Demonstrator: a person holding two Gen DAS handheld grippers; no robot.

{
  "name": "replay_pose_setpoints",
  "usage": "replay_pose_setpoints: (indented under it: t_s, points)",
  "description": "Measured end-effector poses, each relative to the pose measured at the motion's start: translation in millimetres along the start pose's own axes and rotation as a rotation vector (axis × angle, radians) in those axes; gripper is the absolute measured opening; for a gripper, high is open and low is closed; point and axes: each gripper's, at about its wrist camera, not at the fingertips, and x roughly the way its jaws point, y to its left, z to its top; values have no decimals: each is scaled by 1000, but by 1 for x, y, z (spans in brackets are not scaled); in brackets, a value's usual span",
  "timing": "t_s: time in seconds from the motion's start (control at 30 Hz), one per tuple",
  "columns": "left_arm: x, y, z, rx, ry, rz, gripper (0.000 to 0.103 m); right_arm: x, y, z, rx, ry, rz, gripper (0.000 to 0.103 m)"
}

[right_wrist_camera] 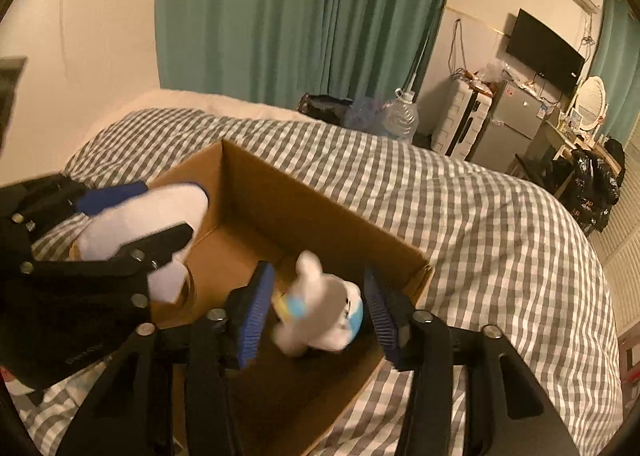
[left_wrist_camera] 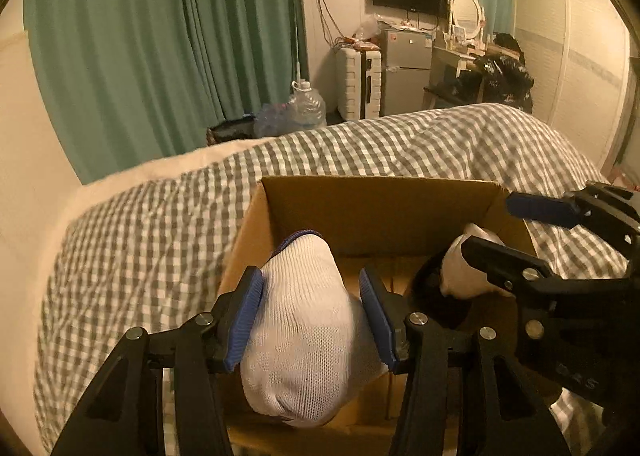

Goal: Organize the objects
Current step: 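Lower sock and toy figure into the box and open both tools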

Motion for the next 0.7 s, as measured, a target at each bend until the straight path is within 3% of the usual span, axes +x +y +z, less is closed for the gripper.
replay_pose_setpoints:
  t_s: [0.03, 0.13, 0.2, 0.37, 0.57, 0.7]
  points:
    - [-1, -1, 0, 0, 0, 2, 62, -2, -1, 0, 4, -8, -1, 64]
    - [-13, 0, -1, -3, -28, 29, 86, -15, -6, 3, 26, -38, -3, 68]
    - [-27, 5, -3, -13, -39, 32, 91, -27, -10, 5, 51, -57, -10, 72]
    - [-61, 13, -1, -55, -34, 34, 93, -78, -18, 14, 122, -121, -9, 83]
    - [-133, 16, -6, -23, -118, 103, 98, -154, -9, 14, 101, -229, -79, 99]
    - [-170, 18, -20, -21, -135, 130, 100, -191, -5, 6, 116, -243, -100, 101]
